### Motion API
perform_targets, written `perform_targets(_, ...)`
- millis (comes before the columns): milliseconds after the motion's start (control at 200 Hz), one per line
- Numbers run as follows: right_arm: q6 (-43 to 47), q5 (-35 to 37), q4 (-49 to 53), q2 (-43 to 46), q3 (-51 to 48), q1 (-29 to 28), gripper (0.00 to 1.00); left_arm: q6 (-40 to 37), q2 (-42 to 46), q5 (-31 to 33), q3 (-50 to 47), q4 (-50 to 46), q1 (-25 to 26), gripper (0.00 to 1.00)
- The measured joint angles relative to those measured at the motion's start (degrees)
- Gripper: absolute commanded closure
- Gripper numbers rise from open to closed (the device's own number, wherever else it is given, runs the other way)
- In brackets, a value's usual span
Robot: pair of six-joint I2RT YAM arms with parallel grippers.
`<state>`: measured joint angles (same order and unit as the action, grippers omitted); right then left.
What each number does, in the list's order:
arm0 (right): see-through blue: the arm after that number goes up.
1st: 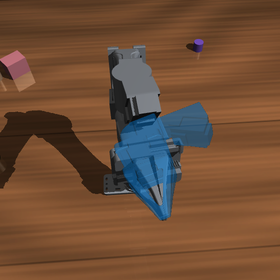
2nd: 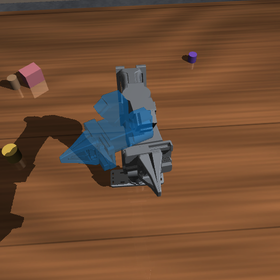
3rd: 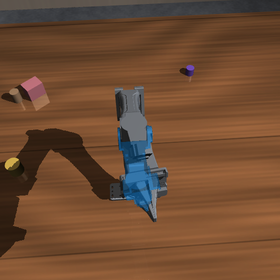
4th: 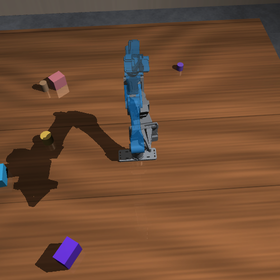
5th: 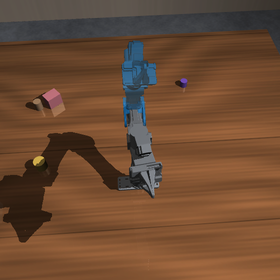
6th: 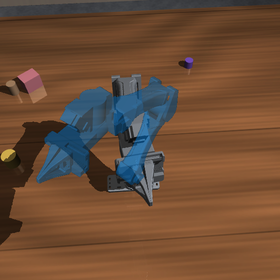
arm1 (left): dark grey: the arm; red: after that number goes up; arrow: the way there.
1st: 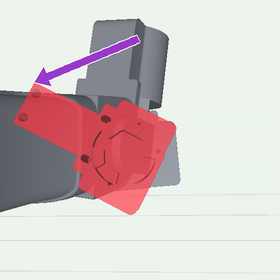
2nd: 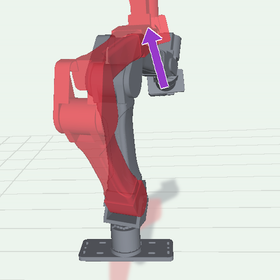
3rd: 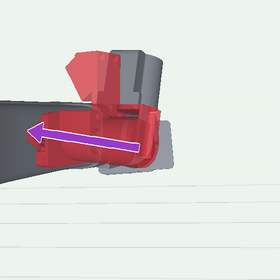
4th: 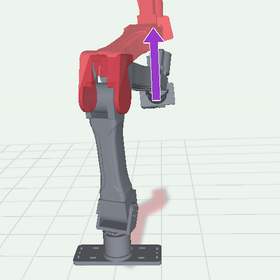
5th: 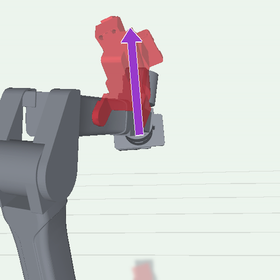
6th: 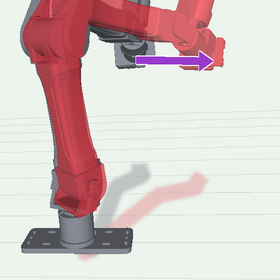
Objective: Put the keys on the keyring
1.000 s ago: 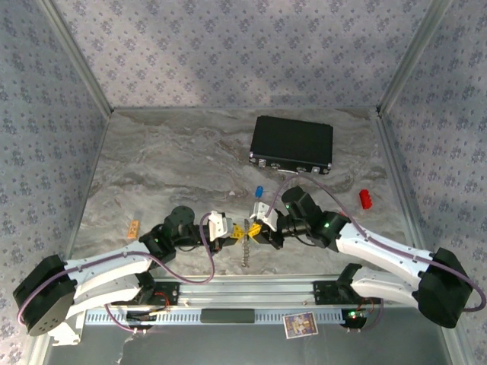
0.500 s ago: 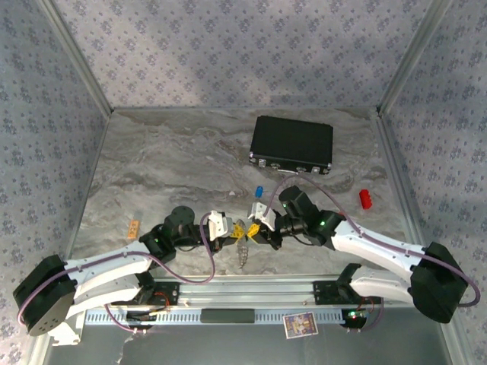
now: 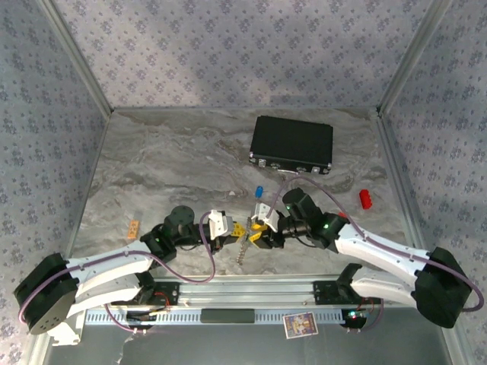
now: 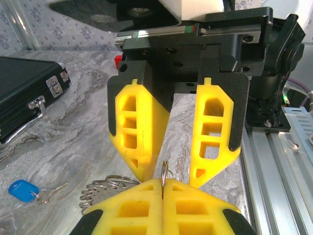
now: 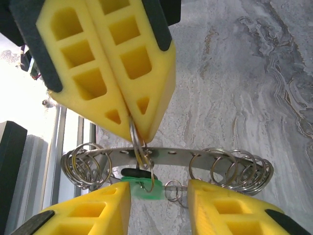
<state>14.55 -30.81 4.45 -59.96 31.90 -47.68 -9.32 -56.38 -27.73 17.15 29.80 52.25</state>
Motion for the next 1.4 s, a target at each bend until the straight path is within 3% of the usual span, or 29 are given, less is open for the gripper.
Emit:
perform_targets(175, -0.2, 0.0, -0.1, 1.0, -0.4, 0.0, 0.84, 0.0, 0.0, 0.0, 0.0, 0.3, 0.0, 1.0)
perform_targets(320, -0.3, 0.0, -0.6, 1.1, -0.4, 0.0, 0.9, 0.4, 0.0, -0.1, -0.1, 0.4, 0.0, 1.0)
perform_targets(510, -0.4, -0.5, -2.4, -1.2, -0.4, 0.2, 0.86, 0.8, 0.0, -0.1, -0.7, 1.0, 0.0, 1.0)
perform_targets(760, -0.7, -0.7, -3.0, -2.7, -0.3, 0.3, 0.64, 1.1, 0.0, -0.1, -0.9, 3.4, 0.0, 1.0)
perform_targets(904, -0.6, 1.1, -2.5, 1.2, -0.5, 0.7, 0.6, 1.1, 0.7, 0.1, -1.7, 3.5, 0.0, 1.0)
perform_targets(1084, -0.5, 1.9, -1.7, 5.9, -0.8, 0.7, 0.65, 1.1, 1.2, 0.3, -2.1, 3.5, 0.0, 1.0)
perform_targets(1274, -0.4, 1.4, -1.6, 4.1, -0.8, 0.1, 0.67, 1.1, 1.2, 0.3, -2.1, 3.5, 0.0, 1.0)
perform_targets(1399, -0.2, 1.0, -1.7, 2.2, -0.7, -0.3, 0.74, 1.1, 1.3, 0.3, -2.1, 3.4, 0.0, 1.0)
